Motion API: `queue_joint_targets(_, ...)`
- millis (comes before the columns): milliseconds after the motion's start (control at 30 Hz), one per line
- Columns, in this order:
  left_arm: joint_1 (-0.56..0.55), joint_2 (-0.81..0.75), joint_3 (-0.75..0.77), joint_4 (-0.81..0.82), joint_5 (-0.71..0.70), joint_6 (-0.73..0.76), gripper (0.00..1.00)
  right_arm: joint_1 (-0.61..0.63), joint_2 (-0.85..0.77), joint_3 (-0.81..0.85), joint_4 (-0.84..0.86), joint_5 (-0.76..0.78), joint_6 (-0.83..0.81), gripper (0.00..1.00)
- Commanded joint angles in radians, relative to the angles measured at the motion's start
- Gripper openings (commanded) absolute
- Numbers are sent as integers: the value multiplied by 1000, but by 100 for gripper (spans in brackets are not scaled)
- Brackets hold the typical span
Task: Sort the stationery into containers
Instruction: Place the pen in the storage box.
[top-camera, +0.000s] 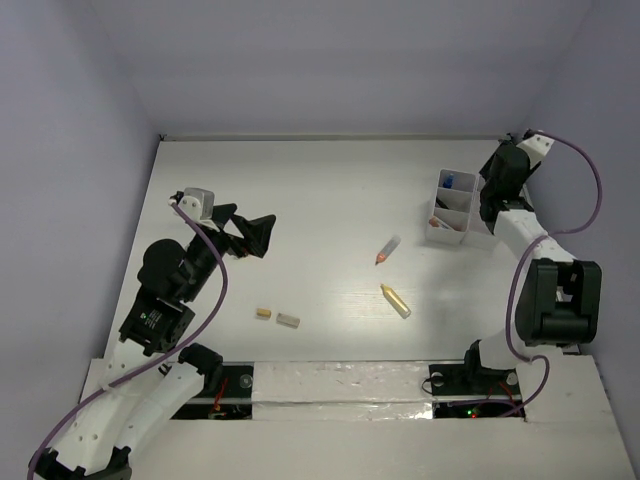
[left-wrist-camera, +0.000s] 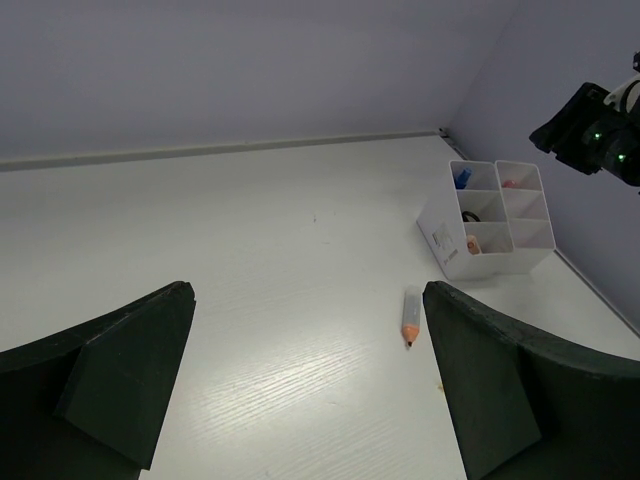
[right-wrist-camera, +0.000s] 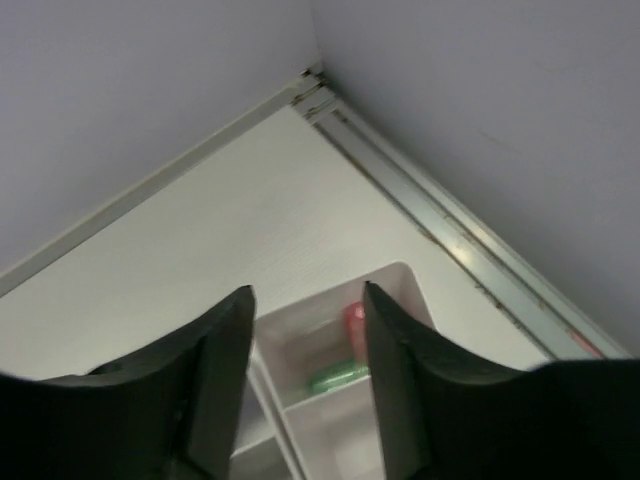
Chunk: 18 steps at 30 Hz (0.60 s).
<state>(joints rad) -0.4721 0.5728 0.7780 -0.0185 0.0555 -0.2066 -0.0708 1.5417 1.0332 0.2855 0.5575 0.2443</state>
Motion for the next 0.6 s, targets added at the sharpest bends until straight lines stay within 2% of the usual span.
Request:
queue_joint_targets(0,-7,-11,-5,58,6,9,98,28,-78,30,-120,-131,101,51)
queue_joint_targets(33,-7,-11,-5,55,4,9,98,46,-104,30,-156,-160,105,47)
queue_joint_targets(67,-7,-13,-5,55,6,10,98,86,-114,31,-175,-227,110,36)
queue_joint_targets(167,-7,-11,-5,54,-2,9,98,170,-146,30,-233,-336,110,16)
queue_joint_targets(200,-7,-10,-5,52,-9,9,98,240,-149,33,-249,-390,96,13)
queue_joint_targets(233,-7,-10,-5,49,-13,9,98,309,-147,44,-282,-447,87,12)
queue_joint_targets(267,-7,-10,-5,48,-19,10,98,310,-147,44,-308,-447,87,12)
queue_joint_targets(367,-7,-8,-3,45,-37,15,98,431,-143,53,-358,-662,49,9)
queue_joint_targets(433,-7,-8,0,40,-46,21,98,518,-138,62,-397,-717,36,9)
queue_joint_targets(533,-7,-11,0,35,-104,29,97,638,-120,79,-430,-821,33,10)
queue_joint_targets(567,-7,-14,-2,35,-115,32,97,673,-111,83,-431,-838,35,14)
